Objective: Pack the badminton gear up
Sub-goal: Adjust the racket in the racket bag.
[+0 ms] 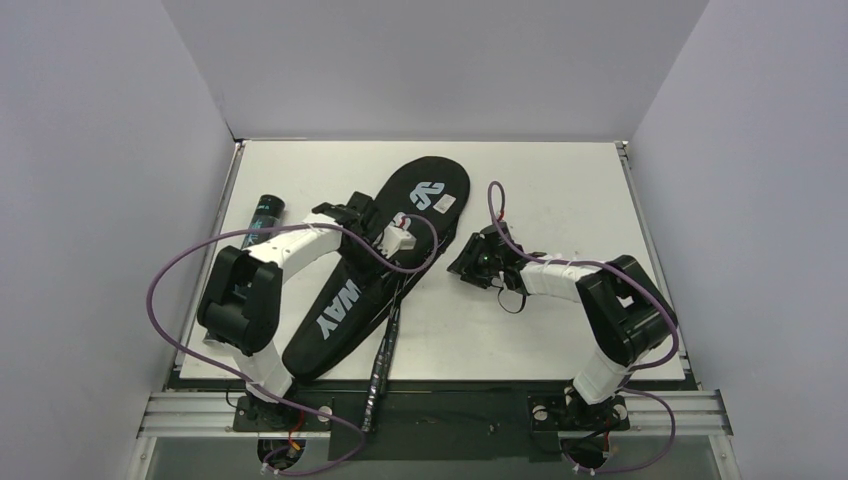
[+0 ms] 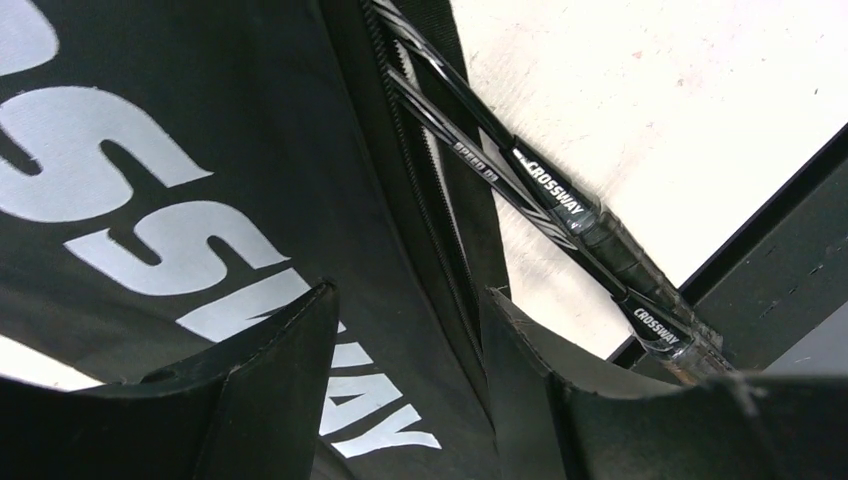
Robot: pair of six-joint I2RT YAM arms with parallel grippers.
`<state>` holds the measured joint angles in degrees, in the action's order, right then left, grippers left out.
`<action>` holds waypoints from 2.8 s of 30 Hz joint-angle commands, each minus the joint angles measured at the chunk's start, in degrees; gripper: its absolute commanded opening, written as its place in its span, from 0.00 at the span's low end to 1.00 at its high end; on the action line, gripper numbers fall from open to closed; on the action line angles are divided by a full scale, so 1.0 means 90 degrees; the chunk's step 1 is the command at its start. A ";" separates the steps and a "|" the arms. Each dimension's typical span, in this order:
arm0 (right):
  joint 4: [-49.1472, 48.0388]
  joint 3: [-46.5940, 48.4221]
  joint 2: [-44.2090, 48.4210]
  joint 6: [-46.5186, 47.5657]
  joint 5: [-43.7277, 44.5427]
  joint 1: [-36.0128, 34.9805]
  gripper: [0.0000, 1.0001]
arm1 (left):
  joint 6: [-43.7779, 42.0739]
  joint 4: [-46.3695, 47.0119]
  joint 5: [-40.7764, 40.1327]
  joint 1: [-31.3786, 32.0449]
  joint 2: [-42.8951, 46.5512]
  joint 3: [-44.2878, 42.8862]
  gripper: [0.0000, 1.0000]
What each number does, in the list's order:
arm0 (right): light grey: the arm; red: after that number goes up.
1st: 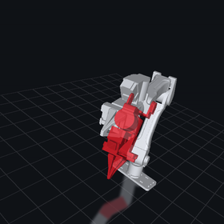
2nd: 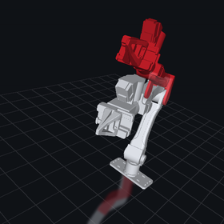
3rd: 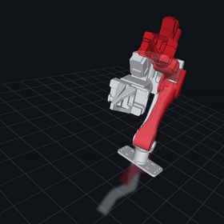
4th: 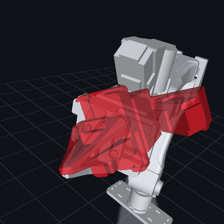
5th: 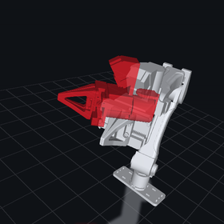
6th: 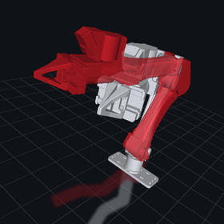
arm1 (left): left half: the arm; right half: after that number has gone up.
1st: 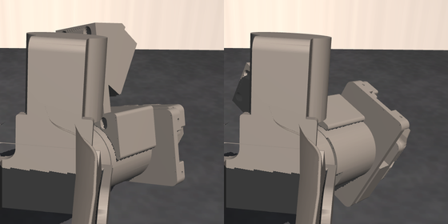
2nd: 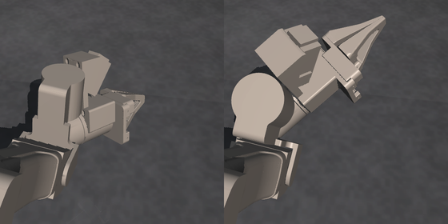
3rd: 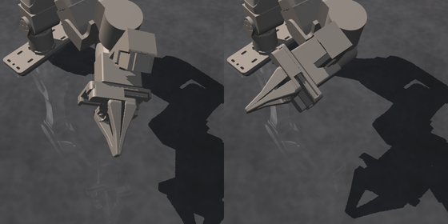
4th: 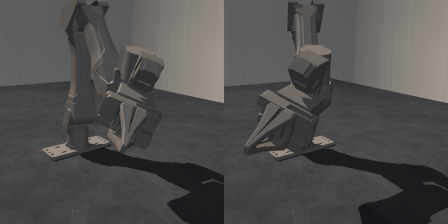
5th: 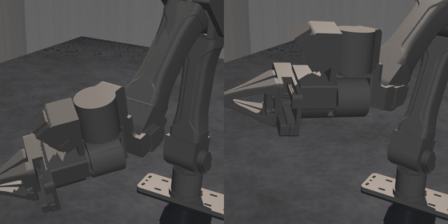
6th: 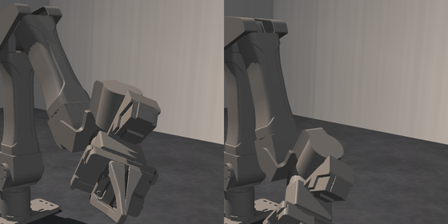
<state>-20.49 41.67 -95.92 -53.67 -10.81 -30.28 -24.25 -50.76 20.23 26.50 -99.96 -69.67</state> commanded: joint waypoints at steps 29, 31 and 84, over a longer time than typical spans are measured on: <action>-0.0338 -0.0705 0.0857 0.0014 0.0214 -0.0449 0.36 | 0.0732 0.0558 0.0735 0.0394 0.0876 0.0020 0.00; -0.0507 -0.0759 0.0858 -0.0049 0.0206 -0.0549 0.36 | 0.0859 0.0466 0.1303 0.0371 0.0828 -0.0109 0.00; 0.1363 0.1820 -0.0707 0.1444 0.1016 -0.2534 0.00 | 0.0987 0.0843 0.2009 -0.0503 0.0420 0.0350 0.00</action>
<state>-6.63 57.36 -101.91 -41.76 -3.84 -55.37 -12.40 -42.98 35.07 21.39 -96.14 -66.02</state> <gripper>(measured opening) 0.046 0.026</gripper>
